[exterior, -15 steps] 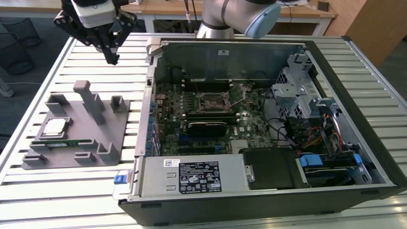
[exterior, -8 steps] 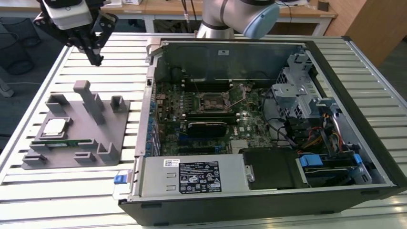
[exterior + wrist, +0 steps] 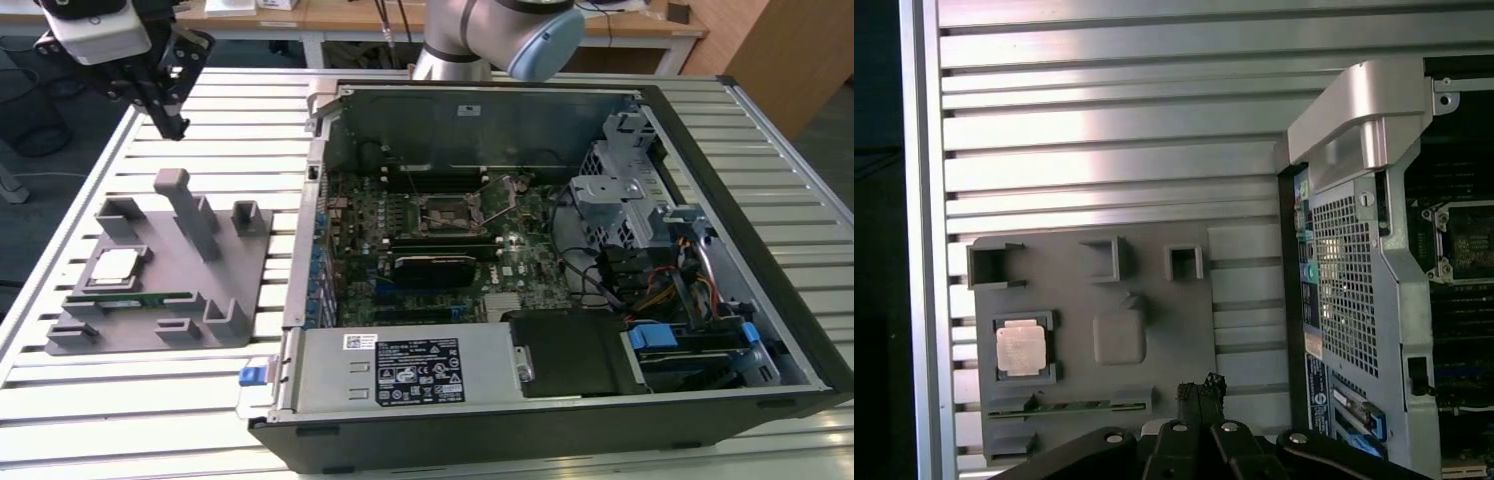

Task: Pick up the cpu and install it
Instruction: 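Reach for the cpu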

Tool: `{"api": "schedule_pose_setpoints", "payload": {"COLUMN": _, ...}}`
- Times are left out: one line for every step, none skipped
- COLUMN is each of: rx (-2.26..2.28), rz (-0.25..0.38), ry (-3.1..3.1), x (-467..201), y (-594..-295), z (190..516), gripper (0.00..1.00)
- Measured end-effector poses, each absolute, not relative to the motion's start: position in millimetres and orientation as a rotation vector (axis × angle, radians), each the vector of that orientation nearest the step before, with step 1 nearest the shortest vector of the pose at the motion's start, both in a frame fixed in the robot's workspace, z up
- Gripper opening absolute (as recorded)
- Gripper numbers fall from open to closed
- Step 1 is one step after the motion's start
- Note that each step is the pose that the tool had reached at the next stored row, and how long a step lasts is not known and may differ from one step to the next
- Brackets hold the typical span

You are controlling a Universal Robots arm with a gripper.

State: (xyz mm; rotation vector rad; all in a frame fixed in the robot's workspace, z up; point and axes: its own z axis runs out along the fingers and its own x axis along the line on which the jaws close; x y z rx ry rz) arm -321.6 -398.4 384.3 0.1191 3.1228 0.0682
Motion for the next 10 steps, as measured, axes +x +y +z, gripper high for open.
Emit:
{"api": "schedule_pose_setpoints", "payload": {"rx": 0.119, "rz": 0.068, "ry": 3.123, "x": -323.0, "y": -398.4, "z": 384.3, "gripper": 0.11}}
{"api": "schedule_pose_setpoints", "payload": {"rx": 0.119, "rz": 0.069, "ry": 3.123, "x": -323.9, "y": -398.4, "z": 384.2, "gripper": 0.11}}
{"api": "schedule_pose_setpoints", "payload": {"rx": 0.119, "rz": 0.069, "ry": 3.123, "x": -324.3, "y": -398.4, "z": 384.2, "gripper": 0.11}}
{"api": "schedule_pose_setpoints", "payload": {"rx": 0.119, "rz": 0.069, "ry": 3.123, "x": -324.5, "y": -398.4, "z": 384.2, "gripper": 0.11}}
{"api": "schedule_pose_setpoints", "payload": {"rx": 0.119, "rz": 0.069, "ry": 3.123, "x": -324.4, "y": -398.4, "z": 384.2, "gripper": 0.11}}
{"api": "schedule_pose_setpoints", "payload": {"rx": 0.119, "rz": 0.069, "ry": 3.123, "x": -324.5, "y": -398.4, "z": 384.2, "gripper": 0.11}}
{"api": "schedule_pose_setpoints", "payload": {"rx": 0.119, "rz": 0.069, "ry": 3.123, "x": -324.6, "y": -398.4, "z": 384.2, "gripper": 0.11}}
{"api": "schedule_pose_setpoints", "payload": {"rx": 0.119, "rz": 0.069, "ry": 3.123, "x": -324.6, "y": -398.4, "z": 384.2, "gripper": 0.11}}
{"api": "schedule_pose_setpoints", "payload": {"rx": 0.119, "rz": 0.069, "ry": 3.123, "x": -324.6, "y": -398.4, "z": 384.2, "gripper": 0.11}}
{"api": "schedule_pose_setpoints", "payload": {"rx": 0.119, "rz": 0.069, "ry": 3.123, "x": -324.6, "y": -398.4, "z": 384.2, "gripper": 0.11}}
